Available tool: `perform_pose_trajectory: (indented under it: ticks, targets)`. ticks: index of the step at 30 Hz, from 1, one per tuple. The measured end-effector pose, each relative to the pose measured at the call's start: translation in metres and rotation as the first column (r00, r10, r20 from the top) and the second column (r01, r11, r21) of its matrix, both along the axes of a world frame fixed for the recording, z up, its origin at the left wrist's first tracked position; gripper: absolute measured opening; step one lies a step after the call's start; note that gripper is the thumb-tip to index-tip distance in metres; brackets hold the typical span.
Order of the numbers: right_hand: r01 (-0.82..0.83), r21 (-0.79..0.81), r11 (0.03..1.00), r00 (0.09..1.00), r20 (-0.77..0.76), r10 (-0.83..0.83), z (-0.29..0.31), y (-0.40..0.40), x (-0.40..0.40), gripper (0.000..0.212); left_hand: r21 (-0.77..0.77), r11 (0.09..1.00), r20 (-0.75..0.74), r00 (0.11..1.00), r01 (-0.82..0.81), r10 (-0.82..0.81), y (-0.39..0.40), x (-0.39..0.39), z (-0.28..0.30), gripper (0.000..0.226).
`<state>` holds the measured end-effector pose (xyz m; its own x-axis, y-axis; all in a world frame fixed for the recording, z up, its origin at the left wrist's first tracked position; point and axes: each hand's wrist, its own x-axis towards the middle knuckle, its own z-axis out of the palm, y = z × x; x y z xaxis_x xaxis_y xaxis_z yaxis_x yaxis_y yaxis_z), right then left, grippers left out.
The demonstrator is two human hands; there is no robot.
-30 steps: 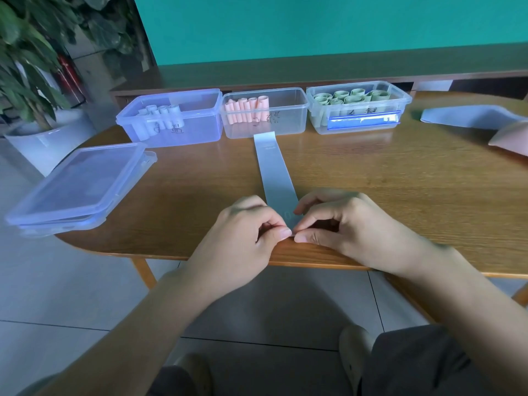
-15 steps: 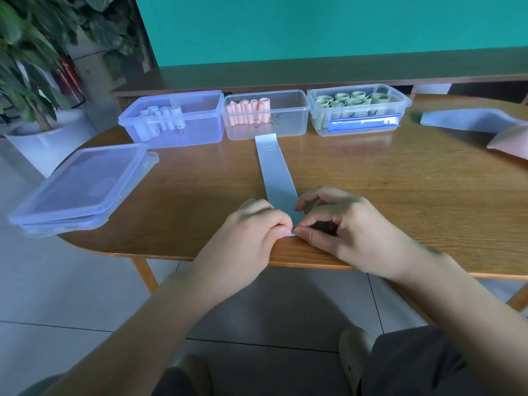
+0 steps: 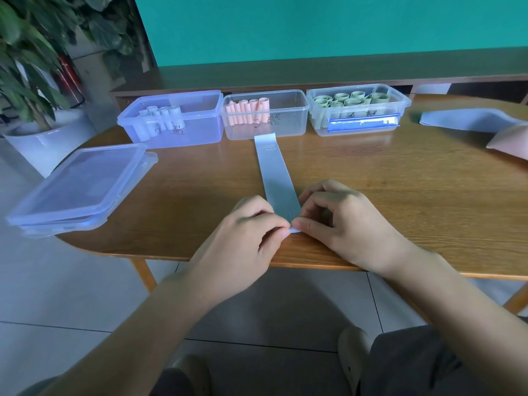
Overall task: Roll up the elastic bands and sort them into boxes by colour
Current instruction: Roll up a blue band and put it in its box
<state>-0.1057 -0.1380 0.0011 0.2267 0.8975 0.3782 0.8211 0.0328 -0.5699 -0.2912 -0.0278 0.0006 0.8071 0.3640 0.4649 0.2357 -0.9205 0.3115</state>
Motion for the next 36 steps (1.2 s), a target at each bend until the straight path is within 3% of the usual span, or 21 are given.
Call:
perform_pose_trajectory:
  ticks: [12,23,36]
  targets:
    - [0.089,0.034,0.995,0.995,0.047,-0.090,-0.006,0.015,0.001,0.019,-0.079,0.995,0.021,0.998,-0.064,0.066,0.001,0.003,-0.002,0.027]
    - [0.145,0.011,0.989,0.989,0.041,-0.145,-0.005,0.023,0.001,0.019,0.004,0.995,0.012,0.995,-0.104,0.104,0.002,0.007,-0.004,0.032]
    - [0.239,-0.057,0.969,0.968,0.086,-0.234,0.001,0.031,-0.001,0.017,0.010,0.994,0.077,0.991,-0.110,0.109,0.009,0.013,-0.005,0.014]
